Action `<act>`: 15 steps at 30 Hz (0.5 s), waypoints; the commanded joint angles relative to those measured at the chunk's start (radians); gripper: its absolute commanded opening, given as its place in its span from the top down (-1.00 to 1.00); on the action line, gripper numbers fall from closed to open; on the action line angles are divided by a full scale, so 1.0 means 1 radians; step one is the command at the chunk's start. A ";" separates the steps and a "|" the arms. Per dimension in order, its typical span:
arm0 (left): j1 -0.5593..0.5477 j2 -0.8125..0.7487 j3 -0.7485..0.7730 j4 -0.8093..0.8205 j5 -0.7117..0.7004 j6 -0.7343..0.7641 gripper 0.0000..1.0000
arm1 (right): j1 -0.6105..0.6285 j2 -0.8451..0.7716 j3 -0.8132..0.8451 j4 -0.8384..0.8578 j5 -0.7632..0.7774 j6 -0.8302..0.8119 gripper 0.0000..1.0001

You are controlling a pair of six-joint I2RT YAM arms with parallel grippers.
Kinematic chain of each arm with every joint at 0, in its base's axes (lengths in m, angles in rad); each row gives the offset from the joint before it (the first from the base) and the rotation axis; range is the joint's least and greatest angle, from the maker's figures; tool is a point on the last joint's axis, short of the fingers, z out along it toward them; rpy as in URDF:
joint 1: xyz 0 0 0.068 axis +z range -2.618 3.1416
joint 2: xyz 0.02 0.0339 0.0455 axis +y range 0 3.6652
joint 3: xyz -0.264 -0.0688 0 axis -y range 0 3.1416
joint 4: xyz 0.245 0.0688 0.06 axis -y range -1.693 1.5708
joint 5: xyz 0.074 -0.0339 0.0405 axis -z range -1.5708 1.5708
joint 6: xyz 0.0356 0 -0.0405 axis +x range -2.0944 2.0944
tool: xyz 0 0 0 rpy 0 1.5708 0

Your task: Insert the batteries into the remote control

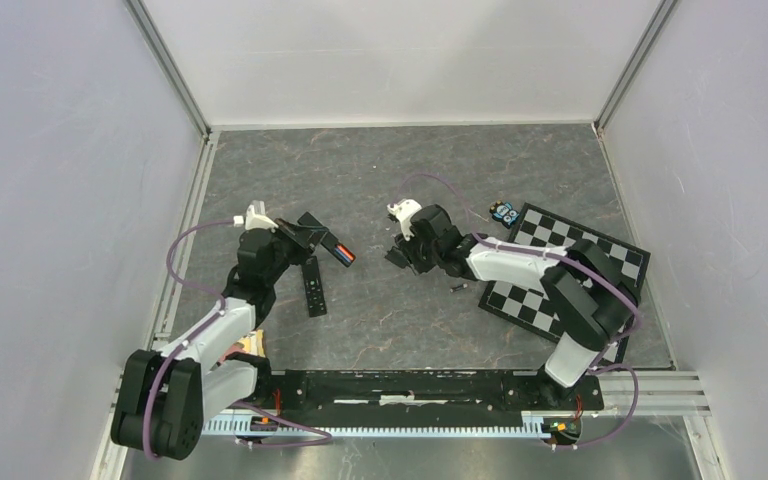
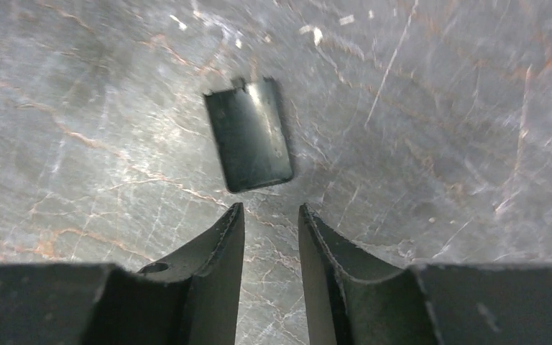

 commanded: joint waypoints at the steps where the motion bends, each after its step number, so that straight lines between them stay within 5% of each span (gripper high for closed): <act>1: 0.012 -0.045 0.018 -0.035 -0.047 0.055 0.96 | 0.041 -0.065 0.022 0.022 0.011 -0.192 0.16; 9: 0.017 -0.093 0.015 -0.080 -0.081 0.062 0.96 | 0.084 0.077 0.171 -0.053 0.007 -0.285 0.05; 15: 0.017 -0.090 0.009 -0.069 -0.057 0.062 0.96 | 0.087 0.155 0.234 -0.083 0.019 -0.282 0.19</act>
